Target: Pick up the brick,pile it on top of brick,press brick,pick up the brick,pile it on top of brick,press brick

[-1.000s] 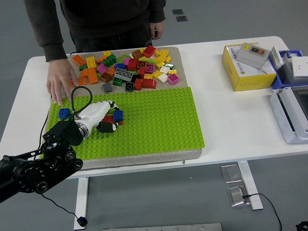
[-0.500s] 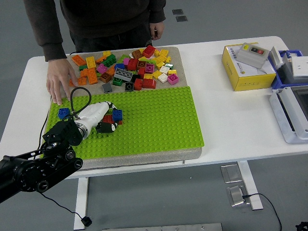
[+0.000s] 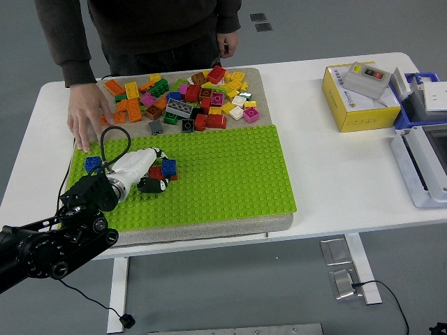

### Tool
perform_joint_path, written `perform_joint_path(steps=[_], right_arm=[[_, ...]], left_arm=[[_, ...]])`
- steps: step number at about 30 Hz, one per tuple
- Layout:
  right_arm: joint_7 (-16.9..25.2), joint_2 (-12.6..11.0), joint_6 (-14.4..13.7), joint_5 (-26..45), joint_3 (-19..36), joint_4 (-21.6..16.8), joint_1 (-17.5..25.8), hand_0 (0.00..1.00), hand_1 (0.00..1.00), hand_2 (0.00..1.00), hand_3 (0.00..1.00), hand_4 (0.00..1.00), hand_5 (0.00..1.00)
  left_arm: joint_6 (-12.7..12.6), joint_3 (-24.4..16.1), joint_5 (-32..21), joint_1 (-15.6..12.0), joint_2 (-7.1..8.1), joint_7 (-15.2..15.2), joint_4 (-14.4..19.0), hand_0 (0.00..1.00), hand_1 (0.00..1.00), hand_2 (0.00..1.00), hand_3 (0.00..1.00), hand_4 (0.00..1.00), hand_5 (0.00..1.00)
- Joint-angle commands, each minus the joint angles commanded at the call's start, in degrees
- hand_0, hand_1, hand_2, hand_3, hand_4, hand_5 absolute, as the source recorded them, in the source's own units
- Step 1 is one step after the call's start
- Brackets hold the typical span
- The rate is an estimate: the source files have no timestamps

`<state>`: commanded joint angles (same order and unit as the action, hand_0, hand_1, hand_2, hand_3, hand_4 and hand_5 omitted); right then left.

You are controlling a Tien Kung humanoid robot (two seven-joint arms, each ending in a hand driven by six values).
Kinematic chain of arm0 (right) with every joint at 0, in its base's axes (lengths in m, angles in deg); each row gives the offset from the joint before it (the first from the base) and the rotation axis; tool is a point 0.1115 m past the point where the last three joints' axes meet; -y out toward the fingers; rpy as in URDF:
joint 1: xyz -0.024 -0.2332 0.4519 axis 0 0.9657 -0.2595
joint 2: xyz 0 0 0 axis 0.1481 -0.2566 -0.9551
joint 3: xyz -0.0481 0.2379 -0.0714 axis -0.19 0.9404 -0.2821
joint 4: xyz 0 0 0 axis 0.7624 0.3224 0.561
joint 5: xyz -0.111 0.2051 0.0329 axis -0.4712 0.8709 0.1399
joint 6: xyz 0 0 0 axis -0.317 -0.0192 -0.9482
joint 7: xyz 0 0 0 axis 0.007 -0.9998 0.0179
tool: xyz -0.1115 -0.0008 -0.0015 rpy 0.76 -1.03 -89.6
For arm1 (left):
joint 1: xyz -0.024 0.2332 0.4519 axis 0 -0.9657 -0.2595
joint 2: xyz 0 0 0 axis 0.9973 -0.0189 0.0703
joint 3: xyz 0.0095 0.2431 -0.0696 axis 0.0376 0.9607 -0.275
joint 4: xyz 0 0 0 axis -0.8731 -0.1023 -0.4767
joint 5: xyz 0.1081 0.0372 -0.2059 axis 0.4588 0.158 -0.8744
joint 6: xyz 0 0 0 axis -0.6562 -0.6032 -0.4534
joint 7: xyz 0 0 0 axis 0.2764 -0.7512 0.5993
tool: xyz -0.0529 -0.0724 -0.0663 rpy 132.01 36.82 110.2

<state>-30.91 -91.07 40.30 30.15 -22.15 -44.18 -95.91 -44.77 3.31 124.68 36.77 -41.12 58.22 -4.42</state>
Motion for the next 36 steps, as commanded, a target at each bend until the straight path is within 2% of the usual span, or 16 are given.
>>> perform_joint_path(steps=[1,36], right_arm=[[0.0,0.0,0.0,0.0,0.0,0.0,0.0,0.595,0.542,0.523,0.68,0.091,0.929],[0.4,-0.1,0.0,0.3,-0.2,0.0,0.2,0.594,0.536,0.525,0.682,0.095,0.934]], left_arm=[[-0.1,0.0,-0.1,0.0,0.0,0.1,0.0,0.927,0.947,0.937,0.621,0.403,0.215],[0.8,0.0,-0.6,0.3,-0.01,0.4,0.1,0.928,0.95,0.951,0.69,0.447,0.229]])
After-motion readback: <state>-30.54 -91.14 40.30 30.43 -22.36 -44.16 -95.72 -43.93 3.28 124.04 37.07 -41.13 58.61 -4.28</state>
